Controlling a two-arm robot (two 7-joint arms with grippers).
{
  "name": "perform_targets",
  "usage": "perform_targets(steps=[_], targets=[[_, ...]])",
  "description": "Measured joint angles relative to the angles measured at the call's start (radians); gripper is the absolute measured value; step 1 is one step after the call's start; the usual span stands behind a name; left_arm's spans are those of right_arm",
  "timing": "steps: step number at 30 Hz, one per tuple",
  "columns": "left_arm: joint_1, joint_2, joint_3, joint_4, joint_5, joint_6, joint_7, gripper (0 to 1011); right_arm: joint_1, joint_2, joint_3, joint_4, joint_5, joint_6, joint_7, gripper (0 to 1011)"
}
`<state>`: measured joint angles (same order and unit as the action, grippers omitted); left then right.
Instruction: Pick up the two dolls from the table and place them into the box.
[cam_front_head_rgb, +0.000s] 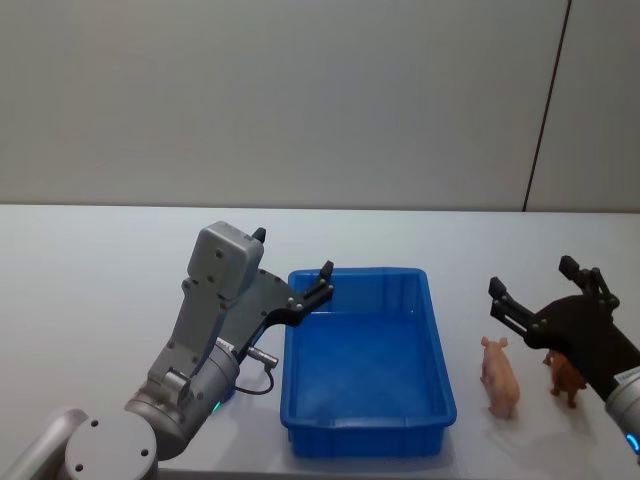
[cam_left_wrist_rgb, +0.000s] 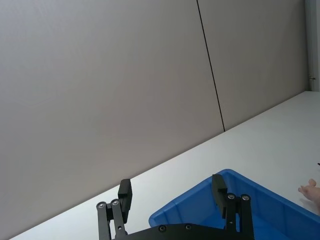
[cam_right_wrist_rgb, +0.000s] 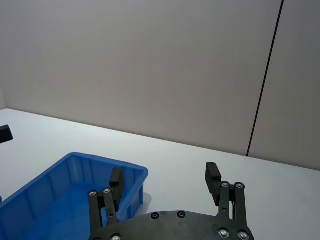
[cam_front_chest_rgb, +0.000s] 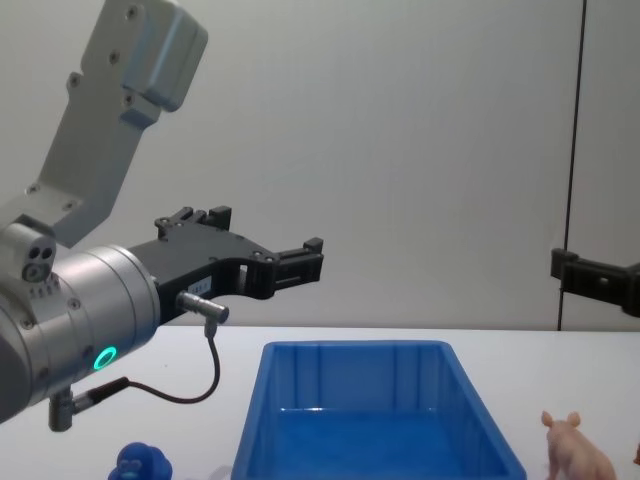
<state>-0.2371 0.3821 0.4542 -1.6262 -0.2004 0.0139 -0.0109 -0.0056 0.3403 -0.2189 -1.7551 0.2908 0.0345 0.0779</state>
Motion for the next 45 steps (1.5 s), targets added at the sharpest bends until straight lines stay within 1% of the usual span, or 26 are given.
perform_targets(steps=[8, 13, 22, 29, 33, 45], targets=[[0.000, 0.000, 0.000, 0.000, 0.000, 0.000, 0.000, 1003, 0.018, 0.018, 0.022, 0.032, 0.020, 0.013, 0.032, 1001], [0.000, 0.000, 0.000, 0.000, 0.000, 0.000, 0.000, 1003, 0.026, 0.040, 0.042, 0.053, 0.035, 0.033, 0.061, 1001], [0.000, 0.000, 0.000, 0.000, 0.000, 0.000, 0.000, 1003, 0.029, 0.074, 0.066, 0.081, 0.040, 0.072, 0.101, 1001], [0.000, 0.000, 0.000, 0.000, 0.000, 0.000, 0.000, 1003, 0.025, 0.095, 0.076, 0.101, 0.020, 0.105, 0.127, 1001], [0.000, 0.000, 0.000, 0.000, 0.000, 0.000, 0.000, 1003, 0.023, 0.101, 0.077, 0.109, 0.008, 0.118, 0.135, 1001], [0.000, 0.000, 0.000, 0.000, 0.000, 0.000, 0.000, 1003, 0.019, 0.102, 0.070, 0.140, -0.028, 0.163, 0.142, 1001]])
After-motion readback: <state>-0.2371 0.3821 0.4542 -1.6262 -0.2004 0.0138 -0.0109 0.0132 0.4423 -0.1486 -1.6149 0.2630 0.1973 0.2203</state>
